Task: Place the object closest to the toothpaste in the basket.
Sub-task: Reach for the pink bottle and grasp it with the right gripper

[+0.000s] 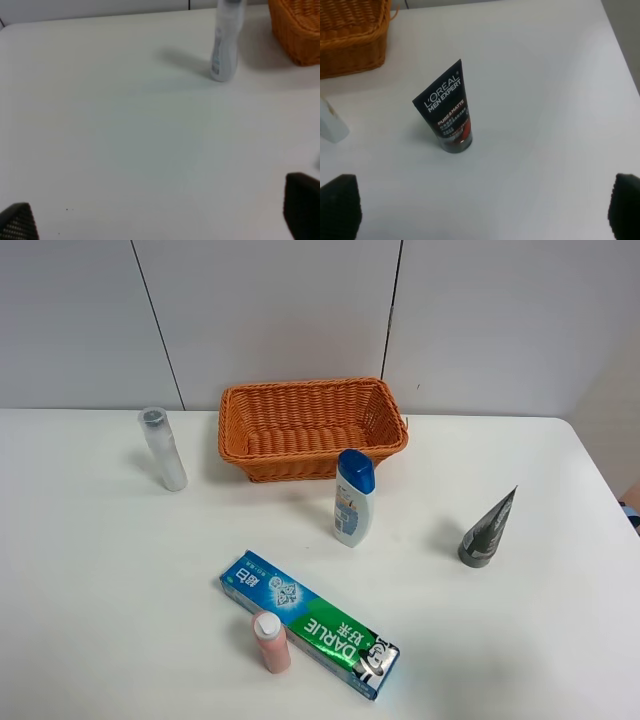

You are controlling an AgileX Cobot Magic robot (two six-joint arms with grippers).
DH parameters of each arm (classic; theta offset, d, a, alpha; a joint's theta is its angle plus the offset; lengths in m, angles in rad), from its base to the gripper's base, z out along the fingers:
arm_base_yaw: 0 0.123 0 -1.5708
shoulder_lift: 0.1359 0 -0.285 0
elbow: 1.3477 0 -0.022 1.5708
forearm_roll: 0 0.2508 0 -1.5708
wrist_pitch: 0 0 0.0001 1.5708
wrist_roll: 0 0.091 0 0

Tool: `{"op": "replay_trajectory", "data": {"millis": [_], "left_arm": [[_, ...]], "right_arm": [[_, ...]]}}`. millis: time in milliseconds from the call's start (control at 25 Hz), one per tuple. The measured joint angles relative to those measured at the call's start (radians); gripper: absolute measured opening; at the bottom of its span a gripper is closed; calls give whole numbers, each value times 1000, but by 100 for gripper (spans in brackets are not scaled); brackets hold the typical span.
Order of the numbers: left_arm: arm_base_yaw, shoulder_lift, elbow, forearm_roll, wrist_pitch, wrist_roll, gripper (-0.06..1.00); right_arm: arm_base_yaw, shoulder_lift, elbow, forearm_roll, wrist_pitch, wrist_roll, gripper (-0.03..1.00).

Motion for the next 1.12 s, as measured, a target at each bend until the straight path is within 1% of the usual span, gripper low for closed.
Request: {"op": "replay_trajectory", "data": {"millis": [320,440,520,640,760,920,1120], "left_arm": [[0,0,0,0,0,0,99],[0,0,0,0,0,0,99],[0,0,0,0,0,0,99],[0,0,0,0,0,0,99],[0,0,0,0,0,0,99],[0,0,0,0,0,0,99],[0,0,0,0,0,0,99]], "right_arm": [[4,10,-1,0,-1,15,99],[44,117,-40,11,-25,21,99],[97,243,-90,30,-69,-3,99],[225,455,-179,42,-113,-121,99],[365,680,-260,73,-117,-236,99],[527,987,-371,107,-119,-269,99],[672,1333,-524,204,-118,-271,99]]}}
